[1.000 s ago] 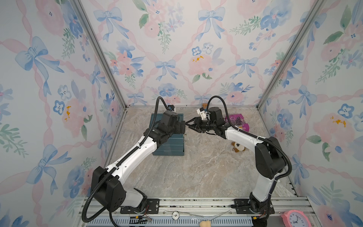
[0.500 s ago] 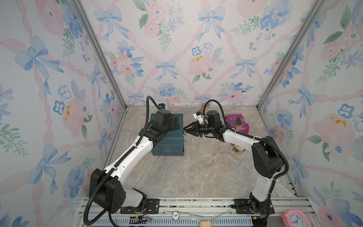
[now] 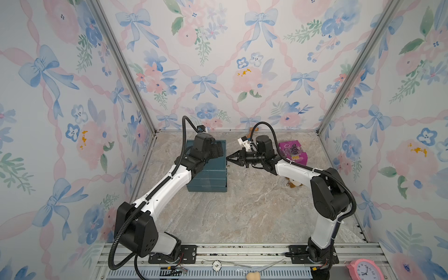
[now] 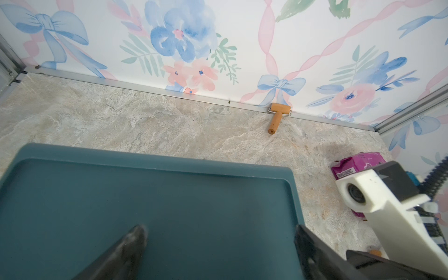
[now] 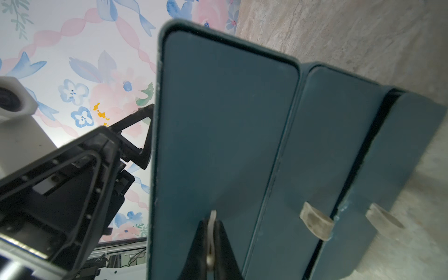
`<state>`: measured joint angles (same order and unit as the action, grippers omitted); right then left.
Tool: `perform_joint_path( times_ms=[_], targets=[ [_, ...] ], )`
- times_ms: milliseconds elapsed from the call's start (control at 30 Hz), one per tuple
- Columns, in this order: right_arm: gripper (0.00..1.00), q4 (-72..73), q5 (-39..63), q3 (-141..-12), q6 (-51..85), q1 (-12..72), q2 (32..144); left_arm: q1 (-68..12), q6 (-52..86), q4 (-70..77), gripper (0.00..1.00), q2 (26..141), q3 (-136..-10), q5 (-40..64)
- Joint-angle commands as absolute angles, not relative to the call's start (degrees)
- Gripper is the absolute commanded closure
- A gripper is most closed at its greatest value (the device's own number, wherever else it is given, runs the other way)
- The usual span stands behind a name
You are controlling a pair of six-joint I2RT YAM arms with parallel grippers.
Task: Take the mice out of the drawer
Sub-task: Open the drawer in the storage box.
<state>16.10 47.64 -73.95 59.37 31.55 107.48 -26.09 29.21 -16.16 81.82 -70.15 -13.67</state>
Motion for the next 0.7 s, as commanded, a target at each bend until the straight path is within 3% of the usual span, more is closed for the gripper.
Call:
perform_joint_path(
  times_ms=[0,400,667],
  targets=[
    [0.99,15.3,48.4,-73.1,58.6,31.2,105.9,-25.6,31.7,-21.2,0.02,84.0,-69.6,-11.7],
    [1.0,-4.4,41.7,-63.3,46.2,21.3,91.4,-23.9,28.9,-21.3,0.02,83.4,-69.0,-9.0],
    [1.0,-6.1,40.5,-58.6,44.9,14.9,87.5,-24.0,24.8,-21.3,0.02,82.9,-70.0,-2.8]
  ],
)
